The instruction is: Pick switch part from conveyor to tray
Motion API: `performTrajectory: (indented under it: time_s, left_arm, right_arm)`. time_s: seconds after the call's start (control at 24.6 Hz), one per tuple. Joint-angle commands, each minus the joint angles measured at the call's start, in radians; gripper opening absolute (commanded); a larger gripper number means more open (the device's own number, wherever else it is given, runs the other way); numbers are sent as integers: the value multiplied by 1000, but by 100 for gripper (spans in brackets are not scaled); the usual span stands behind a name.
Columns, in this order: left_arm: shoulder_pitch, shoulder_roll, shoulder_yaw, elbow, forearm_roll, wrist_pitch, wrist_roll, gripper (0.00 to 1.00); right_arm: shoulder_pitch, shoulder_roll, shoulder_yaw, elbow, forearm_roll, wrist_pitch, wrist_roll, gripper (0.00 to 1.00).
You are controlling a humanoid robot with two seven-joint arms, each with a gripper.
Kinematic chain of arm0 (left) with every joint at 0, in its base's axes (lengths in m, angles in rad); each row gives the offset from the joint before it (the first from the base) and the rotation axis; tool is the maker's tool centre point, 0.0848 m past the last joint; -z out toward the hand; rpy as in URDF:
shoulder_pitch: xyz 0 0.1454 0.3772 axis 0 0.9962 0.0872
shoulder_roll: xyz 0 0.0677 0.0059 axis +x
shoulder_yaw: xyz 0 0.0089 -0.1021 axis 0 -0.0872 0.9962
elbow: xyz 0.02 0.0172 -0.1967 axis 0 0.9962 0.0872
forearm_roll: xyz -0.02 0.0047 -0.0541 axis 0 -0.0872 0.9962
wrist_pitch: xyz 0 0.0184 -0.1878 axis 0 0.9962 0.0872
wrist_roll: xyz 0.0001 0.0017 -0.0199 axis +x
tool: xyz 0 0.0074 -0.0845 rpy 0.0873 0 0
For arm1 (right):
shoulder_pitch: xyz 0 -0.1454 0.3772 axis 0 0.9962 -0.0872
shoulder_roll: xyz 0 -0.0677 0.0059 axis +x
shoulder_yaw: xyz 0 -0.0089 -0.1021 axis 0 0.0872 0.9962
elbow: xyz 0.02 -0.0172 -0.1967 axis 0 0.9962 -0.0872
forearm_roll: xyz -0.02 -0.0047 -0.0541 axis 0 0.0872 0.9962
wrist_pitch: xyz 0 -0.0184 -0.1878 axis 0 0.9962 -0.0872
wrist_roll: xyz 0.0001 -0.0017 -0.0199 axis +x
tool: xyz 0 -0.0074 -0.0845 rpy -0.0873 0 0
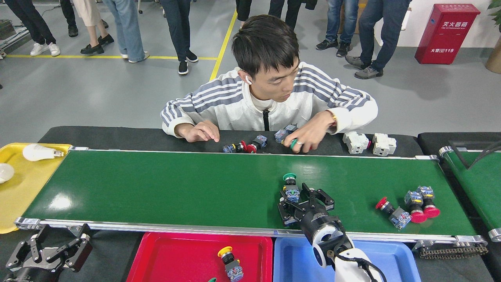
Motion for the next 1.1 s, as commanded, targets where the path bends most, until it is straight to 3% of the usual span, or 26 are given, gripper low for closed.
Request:
performTrajectory:
  time_s: [0.0, 0.12, 0.2, 0.24, 0.28, 0.32, 0.37, 0.61, 0.73, 0.85, 0.97, 1.06]
  left_arm:
    - [-9, 10, 8, -14, 2, 3, 4, 100]
    - [-7, 7, 4, -13, 2, 3, 4, 100]
    - [-7, 5, 3, -9, 0, 4, 5, 100]
    - [-7, 3, 3, -9, 0, 6, 5, 100]
    - [-7, 5, 4, -20, 5, 6, 5, 100]
    - [-9, 5, 8, -26, 6, 6, 5, 100]
    - [-10, 5, 8, -29, 5, 6, 5, 100]
    - [-4, -3, 1, -23, 0, 1, 5, 100]
    - [-4, -3, 4, -22, 2, 3, 5, 100]
    - [-3, 0, 4, -22, 2, 1, 5, 100]
    - [0, 0, 9, -23, 2, 1, 5, 100]
    - [0, 2, 12, -20, 2, 1, 5, 100]
  right_arm:
    - [-4, -6, 4, -36, -2, -16, -22, 5]
    - [86, -9, 47, -157, -1, -85, -48, 3]
    - [191, -52, 79, -301, -2, -206, -50, 5]
    - [229, -77, 83, -352, -2, -273, -51, 11]
    - [273, -101, 85, -409, -2, -364, -53, 36]
    - [307, -104, 87, -443, -1, -422, -51, 84]
    - [333, -100, 88, -455, 2, -477, -51, 100]
    - [335, -87, 73, -458, -9, -505, -54, 100]
    - [365, -61, -108, -472, -16, -413, -106, 100]
    - [473, 25, -292, -512, -16, -255, -169, 100]
    - [643, 29, -490, -582, -30, -209, -208, 100]
    - [697, 22, -550, -582, -70, -207, -246, 100]
